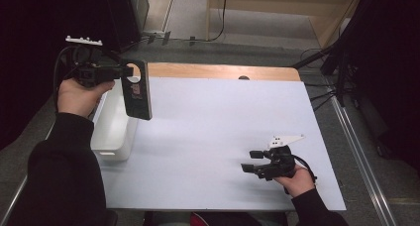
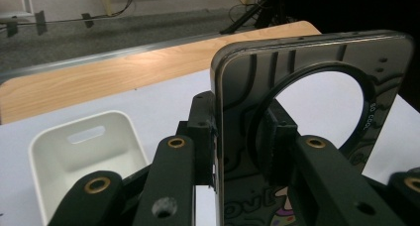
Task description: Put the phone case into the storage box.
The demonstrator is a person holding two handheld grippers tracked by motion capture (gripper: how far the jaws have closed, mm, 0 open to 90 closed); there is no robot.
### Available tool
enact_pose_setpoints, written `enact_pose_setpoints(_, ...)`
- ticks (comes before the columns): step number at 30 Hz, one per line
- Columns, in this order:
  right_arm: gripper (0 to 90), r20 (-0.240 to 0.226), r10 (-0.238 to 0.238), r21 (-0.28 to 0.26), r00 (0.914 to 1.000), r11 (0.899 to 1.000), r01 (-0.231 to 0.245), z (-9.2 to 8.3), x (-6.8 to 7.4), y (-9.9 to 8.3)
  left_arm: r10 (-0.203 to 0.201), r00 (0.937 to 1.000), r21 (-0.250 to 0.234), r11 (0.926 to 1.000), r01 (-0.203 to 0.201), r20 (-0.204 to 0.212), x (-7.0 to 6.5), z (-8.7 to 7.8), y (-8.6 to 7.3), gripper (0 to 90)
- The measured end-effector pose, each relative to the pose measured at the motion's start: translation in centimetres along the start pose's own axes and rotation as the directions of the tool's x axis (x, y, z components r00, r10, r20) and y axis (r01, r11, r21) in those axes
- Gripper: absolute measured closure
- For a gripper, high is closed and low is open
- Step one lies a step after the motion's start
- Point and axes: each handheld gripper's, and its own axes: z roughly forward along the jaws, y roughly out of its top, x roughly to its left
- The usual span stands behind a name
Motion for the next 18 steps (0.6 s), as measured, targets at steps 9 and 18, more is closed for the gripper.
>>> enact_pose_setpoints(9,29.7,-0.005,-0.003,0.003,1.0,1.0,0.003,0.1,0.0,0.0,0.0,0.9991,-0.016,0.9999,-0.001,-0.041,1.0,-0.8,0.4,71.4)
enact_pose_setpoints(18,29.7,-0.009,-0.008,0.015,0.9999,1.0,0.008,0.3,0.1,0.0,-0.005,0.9978,-0.028,0.9996,0.003,-0.065,1.9,-1.4,0.9,71.4)
